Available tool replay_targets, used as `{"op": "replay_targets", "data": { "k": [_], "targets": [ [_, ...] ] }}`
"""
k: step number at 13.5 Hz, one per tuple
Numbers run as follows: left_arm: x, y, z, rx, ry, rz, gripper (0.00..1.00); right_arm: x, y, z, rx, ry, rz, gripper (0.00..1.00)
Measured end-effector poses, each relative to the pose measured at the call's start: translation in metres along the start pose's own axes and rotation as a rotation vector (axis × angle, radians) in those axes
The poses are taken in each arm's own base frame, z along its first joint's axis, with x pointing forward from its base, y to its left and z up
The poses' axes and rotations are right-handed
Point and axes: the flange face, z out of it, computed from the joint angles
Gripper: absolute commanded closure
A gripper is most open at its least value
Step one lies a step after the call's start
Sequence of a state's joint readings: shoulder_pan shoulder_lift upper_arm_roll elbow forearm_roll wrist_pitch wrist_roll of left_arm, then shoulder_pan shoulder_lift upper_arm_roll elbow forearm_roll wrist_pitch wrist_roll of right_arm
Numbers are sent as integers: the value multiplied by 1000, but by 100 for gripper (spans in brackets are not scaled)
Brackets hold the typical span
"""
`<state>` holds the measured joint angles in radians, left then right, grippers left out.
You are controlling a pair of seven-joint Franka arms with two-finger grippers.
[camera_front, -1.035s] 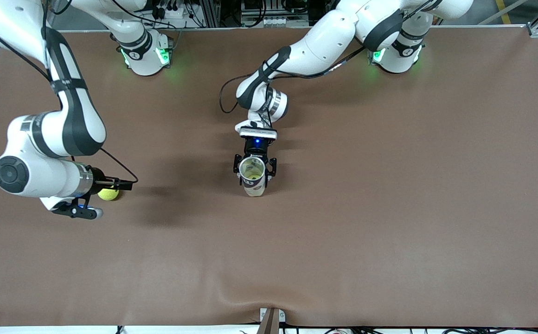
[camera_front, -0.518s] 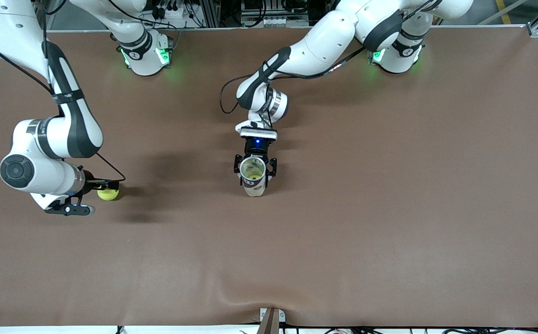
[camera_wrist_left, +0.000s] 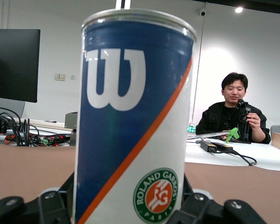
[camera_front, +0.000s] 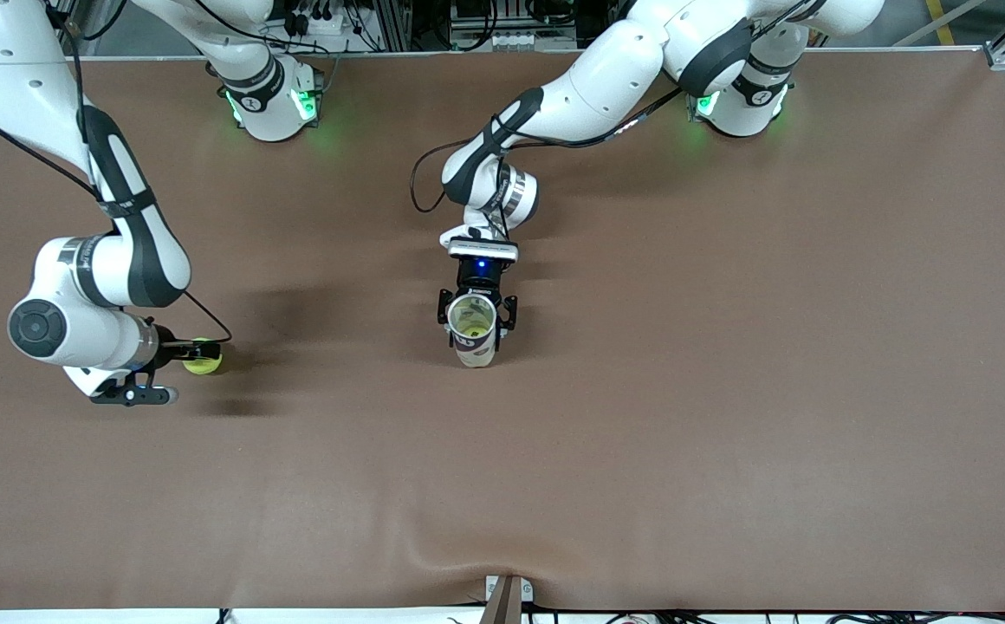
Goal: Insert tennis ball vertically with right arm
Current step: 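Close the right gripper on the second ball and lift it, then carry the second ball with the right gripper over the can's mouth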
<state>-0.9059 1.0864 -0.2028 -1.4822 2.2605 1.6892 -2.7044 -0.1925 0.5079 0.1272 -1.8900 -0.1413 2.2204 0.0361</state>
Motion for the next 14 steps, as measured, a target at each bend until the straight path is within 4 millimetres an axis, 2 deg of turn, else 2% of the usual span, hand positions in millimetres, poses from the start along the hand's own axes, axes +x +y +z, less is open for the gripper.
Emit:
{"op": "replay_targets", "data": {
  "k": [7, 8, 9, 12, 14],
  "targets": [
    [0, 0, 0, 0, 0, 0, 19, -1, 8, 18, -31, 22, -25, 17],
    [0, 0, 0, 0, 0, 0, 19, 0, 8, 21, -31, 28, -26, 22],
    [0, 0, 0, 0, 0, 0, 19, -1, 7, 25, -29, 30, -28, 34],
    [0, 0, 0, 0, 0, 0, 19, -2, 5, 28, -28, 31, -32, 97],
    [0, 0, 0, 0, 0, 0, 18, 0, 2, 22, -26, 43, -37, 100]
  ]
}}
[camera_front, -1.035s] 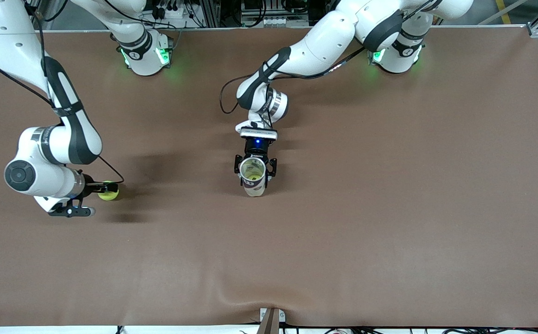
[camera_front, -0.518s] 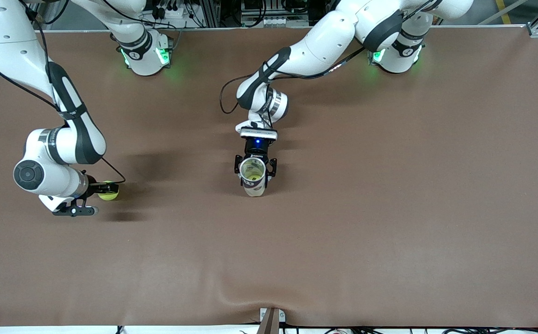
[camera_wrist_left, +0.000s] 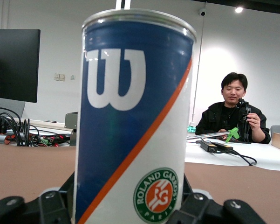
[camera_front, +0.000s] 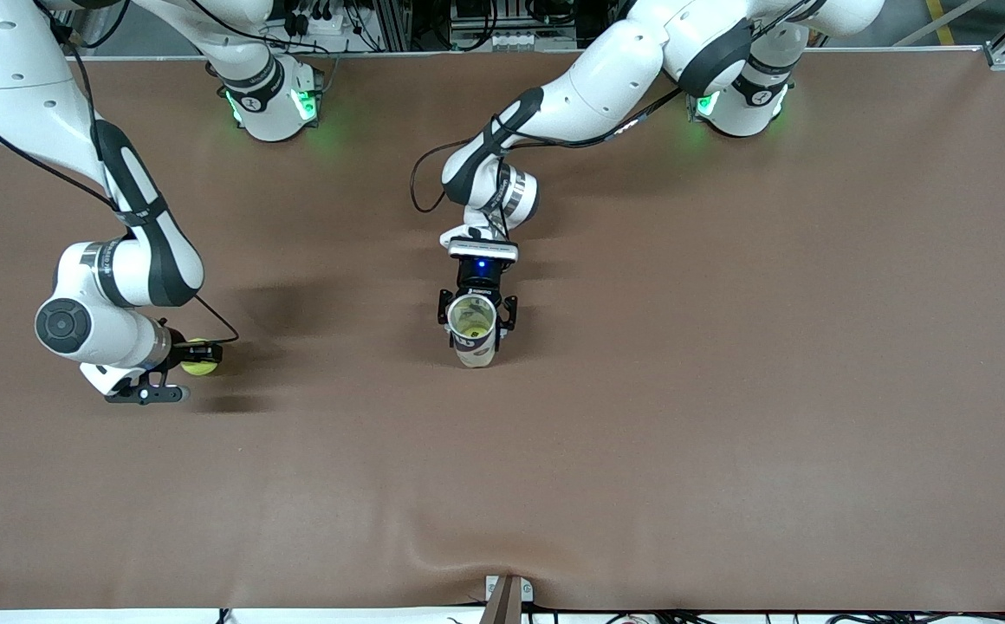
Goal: Insert tennis ball vertically with right arm
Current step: 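Carry the second ball with the right gripper over the can's mouth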
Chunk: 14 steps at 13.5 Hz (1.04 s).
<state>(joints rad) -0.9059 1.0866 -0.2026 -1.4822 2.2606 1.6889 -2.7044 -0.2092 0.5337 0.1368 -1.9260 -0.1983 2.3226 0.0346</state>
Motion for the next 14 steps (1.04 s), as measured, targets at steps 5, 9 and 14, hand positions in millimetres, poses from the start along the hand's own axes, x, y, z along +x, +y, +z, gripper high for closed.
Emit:
{"op": "replay_targets", "data": {
  "k": [5, 9, 14],
  "targets": [
    [0, 0, 0, 0, 0, 0, 19, 27, -91, -134, 58, 28, 65, 100],
    [0, 0, 0, 1, 1, 0, 18, 15, -240, -226, 124, 84, 287, 100],
    [0, 0, 0, 1, 1, 0, 18, -23, -364, -274, 237, 92, 544, 100]
  ]
}}
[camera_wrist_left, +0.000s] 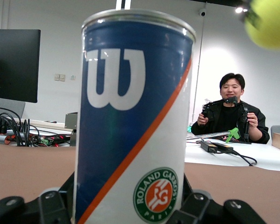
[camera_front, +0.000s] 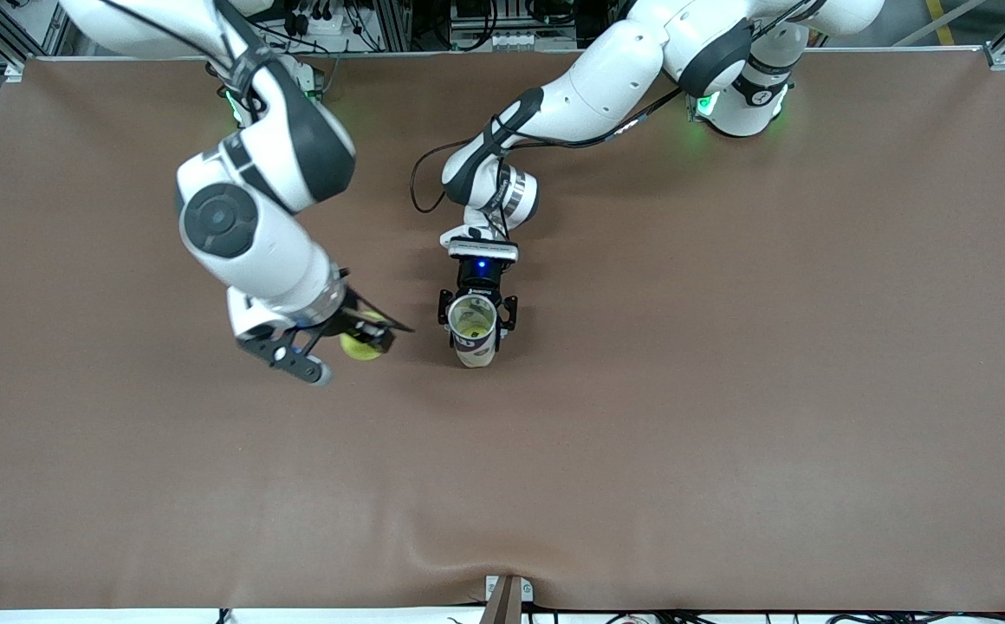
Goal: Insert tennis ball vertically with right arm
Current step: 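Carry the second ball with the right gripper over the can's mouth, then push the second ball into the can and open the right gripper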
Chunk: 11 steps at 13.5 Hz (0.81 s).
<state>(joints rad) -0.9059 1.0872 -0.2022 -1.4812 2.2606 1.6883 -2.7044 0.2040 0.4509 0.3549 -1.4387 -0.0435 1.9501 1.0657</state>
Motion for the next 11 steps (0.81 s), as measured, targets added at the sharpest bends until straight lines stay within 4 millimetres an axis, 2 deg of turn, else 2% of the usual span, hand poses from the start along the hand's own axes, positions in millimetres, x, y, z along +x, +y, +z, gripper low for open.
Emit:
{"op": "replay_targets", "data": {
  "k": [3, 7, 10, 11],
  "targets": [
    [0, 0, 0, 0, 0, 0, 18, -40, -34, -5, 38, -5, 90, 100],
    [0, 0, 0, 0, 0, 0, 18, -76, -63, 22, 72, -20, 137, 100],
    [0, 0, 0, 0, 0, 0, 18, -81, -67, 38, 58, -33, 139, 100],
    [0, 0, 0, 0, 0, 0, 18, -80, -67, 40, 55, -35, 140, 96]
  ]
}}
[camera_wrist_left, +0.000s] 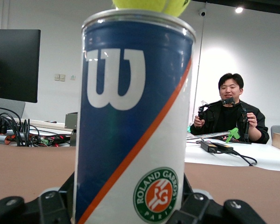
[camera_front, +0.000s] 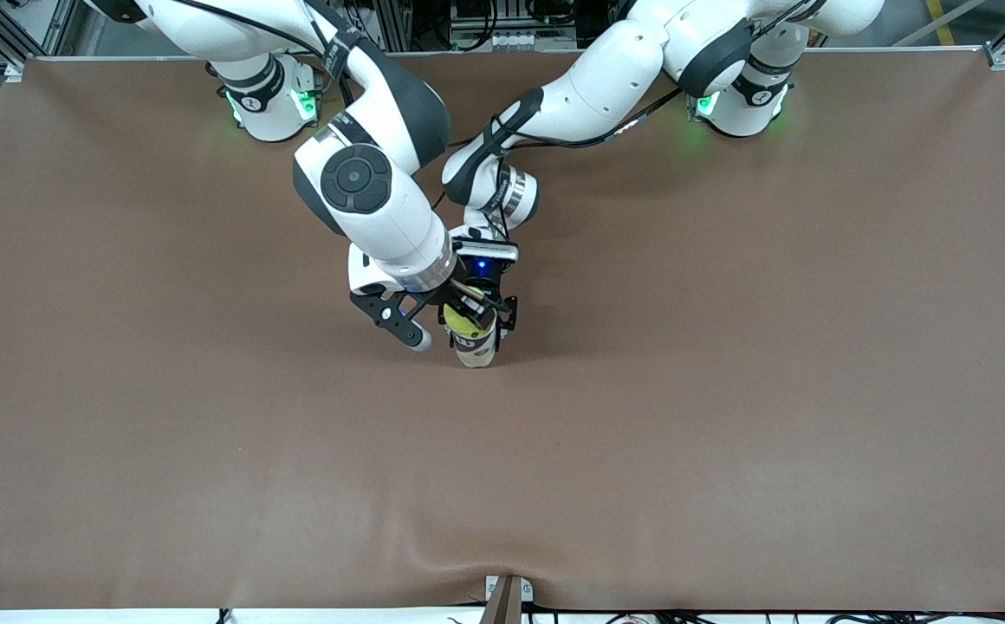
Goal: Insert tennis ball vertically with right arm
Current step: 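Push the second ball into the can and open the right gripper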
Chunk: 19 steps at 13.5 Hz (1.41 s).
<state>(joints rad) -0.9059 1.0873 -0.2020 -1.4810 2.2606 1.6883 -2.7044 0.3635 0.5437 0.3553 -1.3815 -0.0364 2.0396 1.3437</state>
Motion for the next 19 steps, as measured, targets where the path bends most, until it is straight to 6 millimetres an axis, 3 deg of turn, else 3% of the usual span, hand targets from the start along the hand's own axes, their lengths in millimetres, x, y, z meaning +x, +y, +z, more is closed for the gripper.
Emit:
{"op": "replay_targets", "data": {
  "k": [4, 5, 7, 16, 19],
  "targets": [
    [0, 0, 0, 0, 0, 0, 18, 1, 0, 8, -10, -6, 2, 80],
    [0, 0, 0, 0, 0, 0, 18, 2, 1, 10, -13, -8, 3, 65],
    [0, 0, 0, 0, 0, 0, 18, 2, 1, 12, -14, -9, 3, 0],
    [0, 0, 0, 0, 0, 0, 18, 5, -2, 5, 1, -7, 8, 0],
    [0, 0, 0, 0, 0, 1, 16, 27, 5, -16, -12, 1, 25, 0]
  ]
}}
